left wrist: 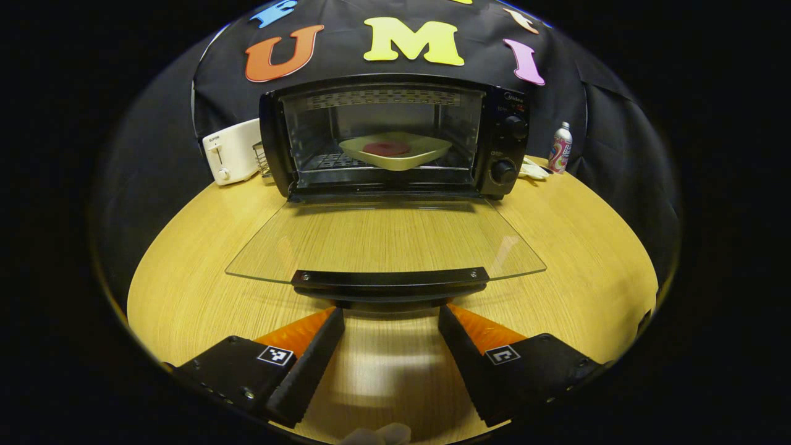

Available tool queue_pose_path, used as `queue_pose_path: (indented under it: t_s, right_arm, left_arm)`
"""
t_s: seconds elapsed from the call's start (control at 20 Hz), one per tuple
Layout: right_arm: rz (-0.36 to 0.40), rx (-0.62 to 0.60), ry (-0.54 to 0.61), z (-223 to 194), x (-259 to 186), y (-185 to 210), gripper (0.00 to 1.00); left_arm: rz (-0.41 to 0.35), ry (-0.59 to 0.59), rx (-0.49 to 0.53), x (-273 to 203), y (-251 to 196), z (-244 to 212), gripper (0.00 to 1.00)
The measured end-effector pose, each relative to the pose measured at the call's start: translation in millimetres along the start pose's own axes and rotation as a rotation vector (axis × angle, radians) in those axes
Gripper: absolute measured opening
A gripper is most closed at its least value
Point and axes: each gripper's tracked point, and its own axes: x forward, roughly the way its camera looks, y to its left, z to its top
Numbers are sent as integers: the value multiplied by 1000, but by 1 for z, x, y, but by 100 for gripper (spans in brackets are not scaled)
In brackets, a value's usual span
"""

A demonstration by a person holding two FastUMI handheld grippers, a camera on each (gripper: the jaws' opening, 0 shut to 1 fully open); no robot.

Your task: Open the electric oven with the left hand, put the food in, and close the electric oven.

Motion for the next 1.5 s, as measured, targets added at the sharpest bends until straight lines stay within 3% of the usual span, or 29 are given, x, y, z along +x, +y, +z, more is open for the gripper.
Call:
queue_pose_path:
  t_s: [0.05, 0.1, 0.25, 0.35, 0.45, 0.7, 1.5]
  right_arm:
    - [-2, 7, -1, 0, 0, 0, 100]
    - [-5, 15, -4, 0, 1, -1, 96]
    - [1, 30, -7, 1, 0, 3, 96]
    - [3, 29, -16, 3, 0, 6, 100]
    - [14, 43, -12, 3, -1, 10, 96]
    - [4, 77, -29, 7, -3, 11, 96]
    - [-29, 150, -52, 17, 14, 10, 96]
  left_arm:
    - [-2, -7, 3, -1, 0, 2, 100]
    - [-3, -12, 4, -3, 0, 5, 97]
    - [-9, -37, -5, -15, -3, 20, 97]
    - [-17, -66, -12, -20, -4, 39, 97]
    - [-37, -96, -31, -21, -5, 59, 96]
    - [-51, -168, -35, -33, -4, 108, 96]
    - [-56, -251, 11, -13, 4, 191, 96]
